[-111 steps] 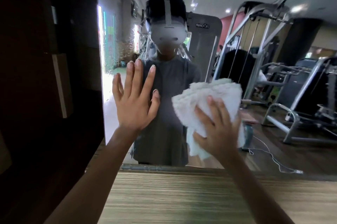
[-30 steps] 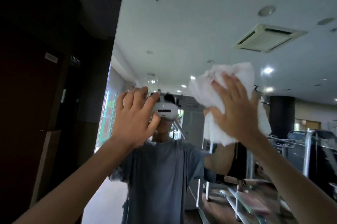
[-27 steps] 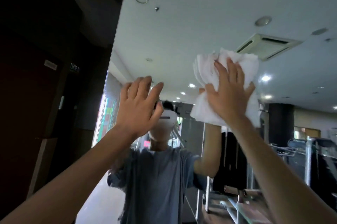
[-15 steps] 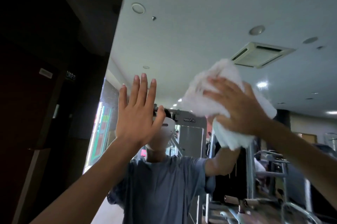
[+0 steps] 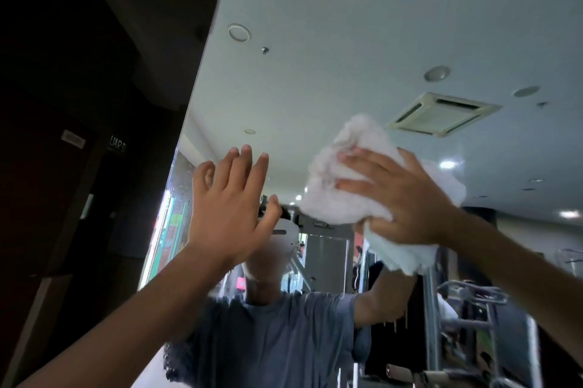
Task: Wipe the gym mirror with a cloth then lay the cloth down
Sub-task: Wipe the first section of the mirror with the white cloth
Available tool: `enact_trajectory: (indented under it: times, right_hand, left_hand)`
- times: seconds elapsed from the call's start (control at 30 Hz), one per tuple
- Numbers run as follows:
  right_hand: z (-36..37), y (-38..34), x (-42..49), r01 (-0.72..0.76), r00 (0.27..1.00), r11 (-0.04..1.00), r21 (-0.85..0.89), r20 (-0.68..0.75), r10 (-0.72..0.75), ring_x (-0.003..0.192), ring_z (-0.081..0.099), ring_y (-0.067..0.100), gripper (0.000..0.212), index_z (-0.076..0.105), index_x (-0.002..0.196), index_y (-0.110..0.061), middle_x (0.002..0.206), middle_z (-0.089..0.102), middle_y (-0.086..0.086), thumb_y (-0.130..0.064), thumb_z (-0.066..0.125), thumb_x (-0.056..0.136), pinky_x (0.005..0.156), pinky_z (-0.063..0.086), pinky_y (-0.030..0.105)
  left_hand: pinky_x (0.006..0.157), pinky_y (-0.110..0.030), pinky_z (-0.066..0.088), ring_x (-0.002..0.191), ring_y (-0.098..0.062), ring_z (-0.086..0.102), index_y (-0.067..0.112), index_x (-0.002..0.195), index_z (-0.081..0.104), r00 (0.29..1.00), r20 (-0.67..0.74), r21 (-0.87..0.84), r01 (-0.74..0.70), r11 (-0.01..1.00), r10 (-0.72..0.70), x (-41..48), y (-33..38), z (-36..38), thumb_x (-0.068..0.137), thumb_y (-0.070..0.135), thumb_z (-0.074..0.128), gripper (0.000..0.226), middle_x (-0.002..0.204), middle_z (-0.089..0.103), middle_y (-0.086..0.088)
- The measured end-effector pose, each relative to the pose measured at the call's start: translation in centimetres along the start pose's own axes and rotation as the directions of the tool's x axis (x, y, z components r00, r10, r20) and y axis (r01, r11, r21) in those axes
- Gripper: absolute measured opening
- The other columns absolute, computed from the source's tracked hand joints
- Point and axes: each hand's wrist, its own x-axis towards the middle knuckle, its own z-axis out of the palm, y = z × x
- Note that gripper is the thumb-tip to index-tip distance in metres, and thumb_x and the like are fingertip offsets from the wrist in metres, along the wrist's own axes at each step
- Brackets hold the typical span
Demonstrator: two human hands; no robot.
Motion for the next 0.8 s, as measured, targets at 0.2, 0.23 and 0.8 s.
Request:
enact_trajectory:
  times: [0.2, 0.23, 0.8]
  right_hand:
    - [-0.4, 2.7, 8.8, -0.779, 0.585, 0.613, 0.13, -0.201, 0.786, 0.142, 0.03, 0.022, 0.063, 0.044, 0.145, -0.029, 0.157, 0.036, 0.0, -0.047, 0.037, 0.085, 0.107, 0.021, 0.056]
    - [-0.4, 1.6, 10.1, -0.79, 0.572, 0.598, 0.138, -0.184, 0.799, 0.145, 0.026, 0.021, 0.062, 0.039, 0.147, -0.029, 0.159, 0.032, 0.0, -0.047, 0.037, 0.088, 0.109, 0.018, 0.055]
    - [-0.4, 2.1, 12.7, -0.643, 0.741, 0.761, 0.085, -0.183, 0.646, 0.15, 0.017, 0.016, 0.061, 0.03, 0.152, -0.039, 0.164, 0.022, -0.006, -0.051, 0.035, 0.092, 0.115, 0.012, 0.056]
  left_hand:
    - [0.095, -0.043, 0.029, 0.107, -0.033, 0.05, 0.012, 0.114, 0.059, 0.996, -0.086, 0.012, -0.025, 1.0, 0.026, 6.7, -1.0, 0.3, 0.091, 0.034, 0.04, 0.038, 0.116, 0.055, -0.014]
    - [0.101, -0.044, 0.027, 0.118, -0.033, 0.048, 0.012, 0.122, 0.058, 0.998, -0.069, -0.012, -0.014, 1.0, 0.014, 7.3, -1.1, 0.4, 0.092, 0.034, 0.038, 0.042, 0.126, 0.054, -0.015]
    - [0.118, -0.038, -0.013, 0.156, -0.019, 0.003, 0.025, 0.16, 0.021, 0.997, 0.072, -0.032, 0.037, 0.999, -0.034, 7.6, -1.7, 0.8, 0.096, 0.051, 0.018, 0.069, 0.168, 0.01, -0.004]
